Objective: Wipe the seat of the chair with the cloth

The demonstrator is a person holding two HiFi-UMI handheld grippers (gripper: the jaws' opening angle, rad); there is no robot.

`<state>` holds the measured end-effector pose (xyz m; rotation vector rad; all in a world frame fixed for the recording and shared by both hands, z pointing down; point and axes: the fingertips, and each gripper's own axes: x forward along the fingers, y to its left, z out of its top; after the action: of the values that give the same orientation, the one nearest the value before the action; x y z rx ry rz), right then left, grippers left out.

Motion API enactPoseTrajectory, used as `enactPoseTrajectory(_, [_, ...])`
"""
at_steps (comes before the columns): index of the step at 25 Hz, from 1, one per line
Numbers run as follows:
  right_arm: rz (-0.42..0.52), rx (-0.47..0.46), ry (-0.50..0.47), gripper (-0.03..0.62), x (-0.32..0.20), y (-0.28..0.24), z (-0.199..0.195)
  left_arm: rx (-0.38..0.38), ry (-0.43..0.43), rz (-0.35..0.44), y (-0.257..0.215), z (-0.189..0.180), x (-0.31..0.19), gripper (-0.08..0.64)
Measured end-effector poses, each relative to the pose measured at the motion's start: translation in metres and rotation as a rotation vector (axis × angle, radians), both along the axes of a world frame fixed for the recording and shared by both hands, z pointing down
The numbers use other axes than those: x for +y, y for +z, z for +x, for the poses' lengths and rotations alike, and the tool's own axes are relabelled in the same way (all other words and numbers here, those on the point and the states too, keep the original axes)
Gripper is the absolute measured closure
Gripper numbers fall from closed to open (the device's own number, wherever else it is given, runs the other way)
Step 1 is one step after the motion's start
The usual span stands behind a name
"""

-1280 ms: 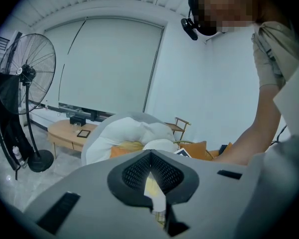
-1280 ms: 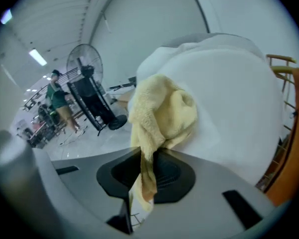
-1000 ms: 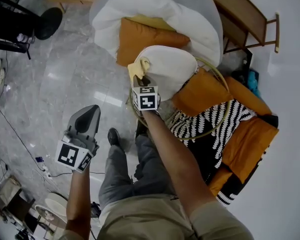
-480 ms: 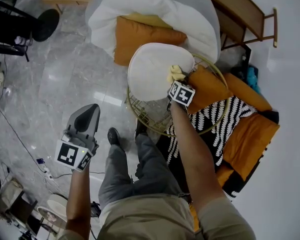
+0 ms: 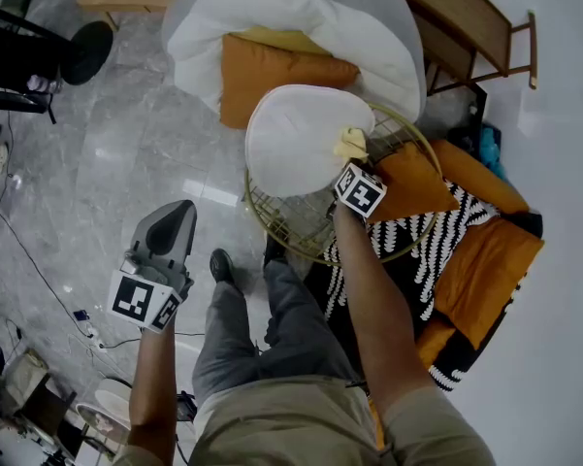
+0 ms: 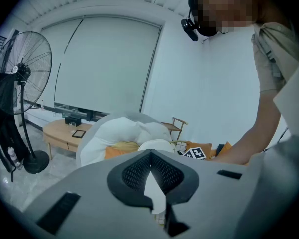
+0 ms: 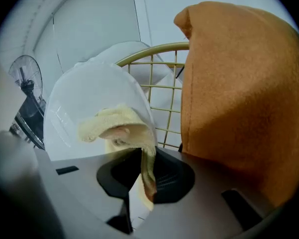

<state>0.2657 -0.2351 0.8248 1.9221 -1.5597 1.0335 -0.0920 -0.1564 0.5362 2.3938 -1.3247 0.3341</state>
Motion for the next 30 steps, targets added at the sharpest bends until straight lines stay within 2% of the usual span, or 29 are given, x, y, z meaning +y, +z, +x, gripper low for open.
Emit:
enactPoseTrajectory(4, [-0.03,-0.02,-0.036,0.532,0.001,0.012,-0.016,0.001,0.0,-0.008,0.004,0.002,0.002,0.546])
enactPoseTrajectory(8, [-0.085,-0.032,-0.12,0.532,0.002,0.031,-0.06,-0.001,-0.01,-0.021,0.011,-0.005,0.004,0.545])
enactPoseTrajectory(10, [-0.093,-0.068,-0.217,0.532,0.001,0.036,-0.104,-0.003,-0.016,-0.028,0.016,-0.008,0.006,0.546])
enactPoseTrajectory(13, [-0.07,-0.153,-0.458,0.532,0.004,0.031,-0.192,-0.004,-0.025,-0.038,0.021,-0.012,0.01,0.546])
enactPoseTrajectory(15, [-0.035,-0.177,-0.61,0.532,0.008,0.02,-0.242,-0.003,-0.028,-0.039,0.021,-0.013,0.011,0.545])
enactPoseTrajectory(18, [0.0,-0.19,-0.72,0.532,0.016,0.007,-0.28,-0.002,-0.032,-0.035,0.02,-0.015,0.011,0.545])
enactPoseTrajectory(22, [-0.004,-0.186,-0.743,0.532,0.022,0.008,-0.281,0.0,-0.036,-0.036,0.021,-0.015,0.01,0.545])
enactPoseTrajectory(26, [-0.027,-0.152,-0.714,0.532,0.022,0.021,-0.248,0.004,-0.03,-0.034,0.023,-0.007,0.01,0.546])
enactPoseTrajectory(28, [-0.059,-0.141,-0.627,0.532,0.019,0.034,-0.212,0.004,-0.027,-0.035,0.023,-0.004,0.011,0.545])
enactPoseTrajectory(30, [-0.116,-0.127,-0.479,0.532,0.016,0.052,-0.158,0.003,-0.024,-0.036,0.023,-0.003,0.012,0.546])
